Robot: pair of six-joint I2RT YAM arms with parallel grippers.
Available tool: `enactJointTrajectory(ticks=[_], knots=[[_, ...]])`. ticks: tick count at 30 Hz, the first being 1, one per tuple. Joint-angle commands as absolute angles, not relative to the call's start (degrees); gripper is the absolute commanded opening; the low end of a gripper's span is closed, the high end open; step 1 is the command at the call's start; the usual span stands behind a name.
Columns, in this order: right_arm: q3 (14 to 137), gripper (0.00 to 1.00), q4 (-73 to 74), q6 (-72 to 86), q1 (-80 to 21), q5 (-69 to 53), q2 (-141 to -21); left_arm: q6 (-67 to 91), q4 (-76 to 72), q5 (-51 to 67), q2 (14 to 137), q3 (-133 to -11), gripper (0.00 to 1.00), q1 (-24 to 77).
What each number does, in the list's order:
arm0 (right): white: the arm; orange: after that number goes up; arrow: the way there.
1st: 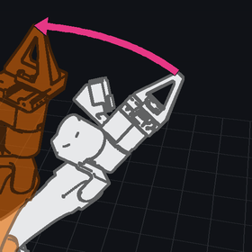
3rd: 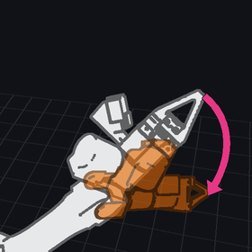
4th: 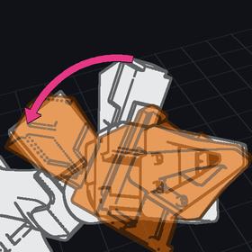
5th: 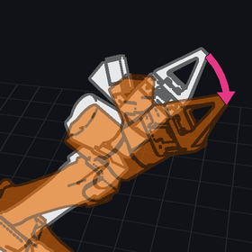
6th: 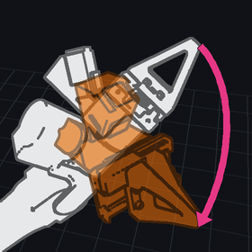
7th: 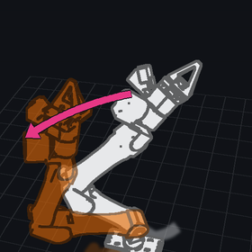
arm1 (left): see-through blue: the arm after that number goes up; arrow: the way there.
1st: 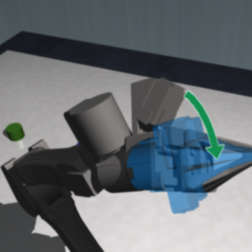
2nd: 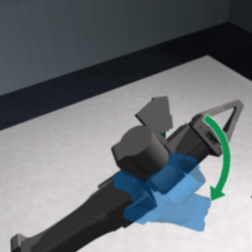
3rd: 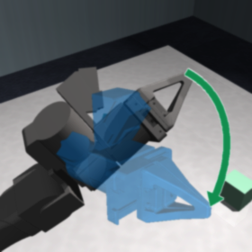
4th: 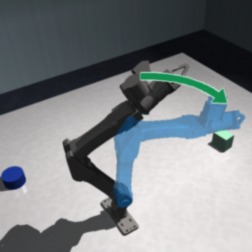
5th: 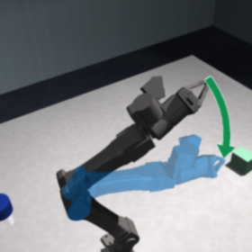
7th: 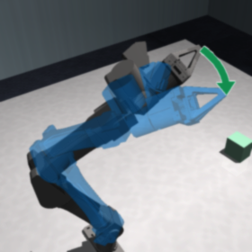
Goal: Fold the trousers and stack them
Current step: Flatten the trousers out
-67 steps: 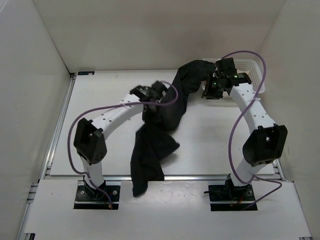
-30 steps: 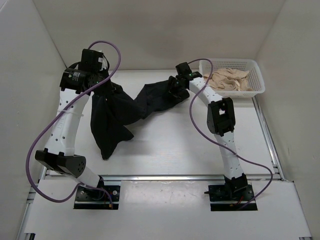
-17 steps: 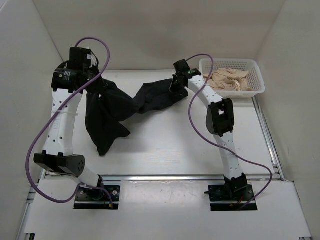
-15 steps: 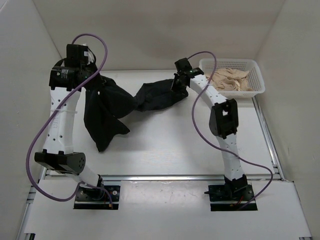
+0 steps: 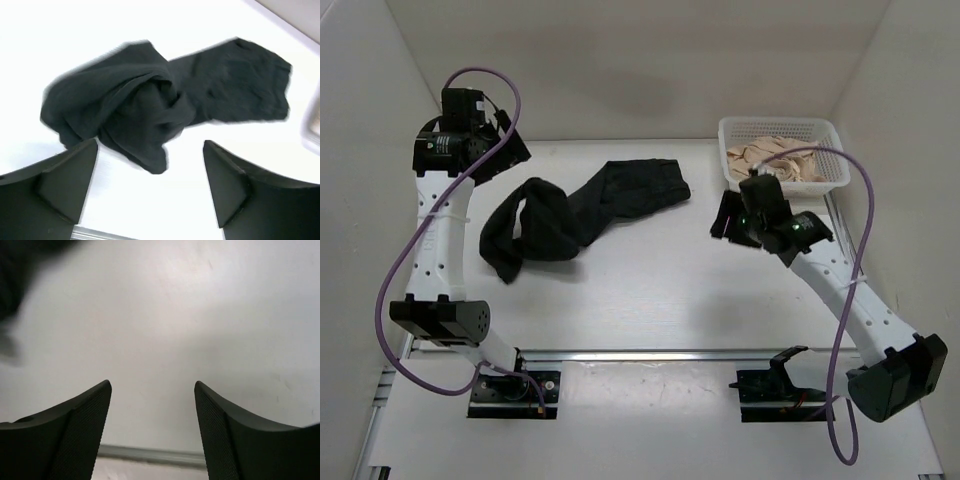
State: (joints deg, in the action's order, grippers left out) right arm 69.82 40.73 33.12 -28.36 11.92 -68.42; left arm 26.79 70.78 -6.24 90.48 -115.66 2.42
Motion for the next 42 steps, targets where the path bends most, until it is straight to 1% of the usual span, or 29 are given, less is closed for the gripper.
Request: enactJointTrajectory(ticks=[1,2,3,4,5,6,7,8,9,10,11,12,13,14,15,16,17,20,22,24,26,28,29,31,32,33,38,42], knots=[[62.4,0.75,45.7,34.9,-29.0,12.0,-65.2,26.2,71.1,-15.3,90.3,-118.1,0.9,5.5],[60.7,0.75,46.4,35.6,-29.0,12.6,-64.2,25.3,70.5,-15.3,91.6,-118.1,0.7,6.8],[60.7,0.73,47.1,35.6,-29.0,13.3,-63.5,24.4,68.5,-14.6,92.6,-118.1,0.46,8.0],[60.7,0.68,47.1,35.6,-29.0,14.1,-63.5,23.6,67.9,-12.5,94.0,-117.3,0.24,10.5],[61.3,0.63,47.7,35.6,-29.5,15.0,-63.5,23.6,67.9,-11.2,98.7,-117.3,0.11,12.0],[62.0,0.54,48.4,34.8,-29.5,16.8,-64.2,23.0,67.9,-10.0,101.7,-118.4,0.11,13.6],[62.9,0.49,48.4,34.8,-29.5,17.4,-64.9,23.0,69.8,-9.1,105.0,-119.8,0.11,16.9],[64.0,0.47,49.0,33.9,-29.5,17.4,-65.4,23.9,71.4,-9.1,108.7,-125.4,0.11,18.7],[66.1,0.46,49.0,33.9,-29.5,18.0,-65.9,23.9,72.8,-9.1,115.9,-129.0,0.23,20.5],[67.0,0.46,49.6,33.2,-29.5,18.0,-66.7,25.6,73.7,-9.1,119.1,-132.3,0.44,22.7],[67.7,0.46,49.6,32.7,-29.5,18.7,-66.7,26.6,73.7,-8.5,121.9,-137.1,0.69,22.8],[68.3,0.47,50.2,32.7,-29.5,18.7,-66.7,27.3,73.1,-7.3,126.8,-139.0,0.82,22.8],[69.0,0.5,50.2,32.7,-29.5,18.7,-66.7,28.1,73.1,-6.0,129.3,-141.2,0.88,21.9],[69.0,0.52,50.2,32.2,-29.5,18.7,-66.7,29.6,73.1,-6.2,131.7,-144.9,0.91,20.7],[69.0,0.54,50.8,32.2,-29.5,18.7,-66.7,30.1,73.1,-7.6,135.6,-146.4,0.92,20.7],[69.0,0.56,51.4,32.2,-29.5,18.1,-66.7,30.1,72.3,-8.7,137.1,-147.3,0.92,20.0],[69.0,0.6,51.4,32.2,-29.0,18.1,-66.7,30.1,71.5,-8.7,138.3,-147.3,0.94,20.0],[69.0,0.63,51.9,32.2,-29.0,17.6,-66.1,30.1,69.3,-8.6,142.5,-147.3,0.94,19.4],[69.0,0.63,51.9,32.2,-29.0,17.6,-66.1,29.5,68.6,-8.6,145.9,-147.9,0.94,19.4],[69.0,0.63,52.6,32.2,-29.0,17.6,-65.6,30.1,68.6,-10.0,147.2,-148.4,0.92,19.4],[69.0,0.63,53.1,32.2,-29.0,17.6,-65.6,30.1,68.0,-11.4,147.2,-147.4,0.82,19.4],[68.5,0.63,53.1,32.2,-29.0,17.6,-65.6,30.1,67.5,-11.4,146.7,-147.4,0.7,18.8],[67.9,0.63,53.1,32.2,-29.0,17.6,-65.6,30.1,67.5,-12.0,146.0,-146.9,0.53,18.8],[67.9,0.63,53.1,32.7,-29.0,17.6,-65.6,29.4,66.7,-12.0,144.6,-146.9,0.36,18.8],[67.9,0.63,53.1,32.7,-29.0,17.0,-65.6,29.4,66.7,-12.0,143.8,-146.9,0.15,18.8],[67.9,0.63,53.1,32.7,-29.0,17.0,-65.6,28.7,66.7,-12.6,143.8,-146.9,0.1,18.8],[68.6,0.62,53.1,32.7,-29.0,16.4,-65.6,25.8,68.8,-12.6,139.1,-147.9,0.1,18.8],[69.2,0.63,53.6,32.7,-29.0,16.4,-65.0,22.6,69.5,-11.4,124.9,-143.5,0.1,20.4]])
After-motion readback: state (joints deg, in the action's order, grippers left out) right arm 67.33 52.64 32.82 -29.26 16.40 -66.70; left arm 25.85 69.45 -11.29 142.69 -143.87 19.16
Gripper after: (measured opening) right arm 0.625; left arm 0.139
